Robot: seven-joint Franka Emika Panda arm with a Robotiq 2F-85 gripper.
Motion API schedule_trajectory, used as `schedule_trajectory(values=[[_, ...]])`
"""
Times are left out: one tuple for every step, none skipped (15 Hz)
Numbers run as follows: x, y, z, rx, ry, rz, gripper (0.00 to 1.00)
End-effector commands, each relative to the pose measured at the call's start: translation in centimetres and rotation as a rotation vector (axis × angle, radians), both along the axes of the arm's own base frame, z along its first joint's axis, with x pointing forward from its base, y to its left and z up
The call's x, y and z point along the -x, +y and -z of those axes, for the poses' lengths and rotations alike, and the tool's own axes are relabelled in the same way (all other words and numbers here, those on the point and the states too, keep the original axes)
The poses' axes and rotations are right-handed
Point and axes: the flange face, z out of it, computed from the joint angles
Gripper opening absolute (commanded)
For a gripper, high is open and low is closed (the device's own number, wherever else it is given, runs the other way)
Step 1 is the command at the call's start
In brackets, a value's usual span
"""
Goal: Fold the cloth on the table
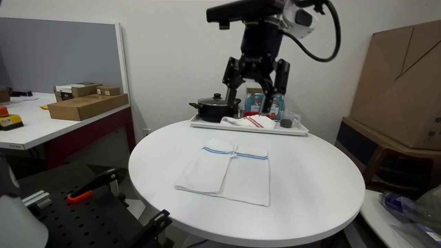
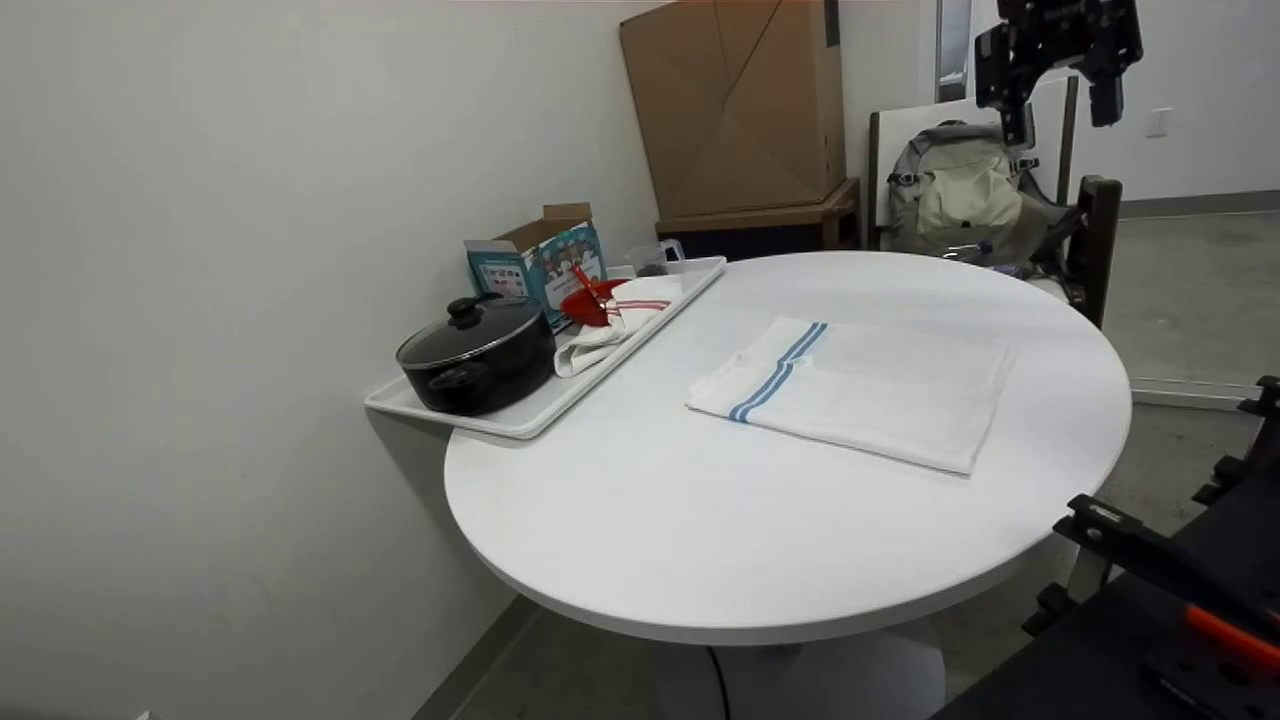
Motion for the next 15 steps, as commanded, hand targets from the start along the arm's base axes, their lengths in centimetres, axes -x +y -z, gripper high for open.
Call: schedule_trajectory(values=[[-5.4, -3.3, 5.0, -0.001, 0.006, 0.029, 1.00], [-6.5, -3.8, 6.2, -0.004, -0.006, 0.045, 1.00], [-7.7, -3.9, 7.5, -0.008, -0.021, 0.058, 1.00], [-8.8, -3.7, 9.0, -0.010, -0.028, 0.064, 1.00], [-9.7, -3.2, 10.7, -0.009, -0.027, 0.063, 1.00], [-10.4, -2.8, 12.2, -0.016, -0.017, 0.058, 1.00], [-10.9, -2.4, 13.7, -0.022, -0.003, 0.056, 1.00], [-11.3, -2.1, 15.0, -0.032, 0.015, 0.050, 1.00], [-11.4, -1.7, 16.4, -0.042, 0.043, 0.044, 1.00], [-11.4, -1.5, 17.5, -0.044, 0.060, 0.041, 1.00], [-11.1, -1.5, 18.7, -0.037, 0.076, 0.039, 1.00], [-11.0, -1.5, 19.5, -0.034, 0.088, 0.041, 1.00], [-10.7, -1.9, 20.2, -0.030, 0.096, 0.046, 1.00], [-10.5, -2.1, 20.8, -0.032, 0.105, 0.049, 1.00], [-10.1, -2.4, 21.5, -0.036, 0.113, 0.055, 1.00]])
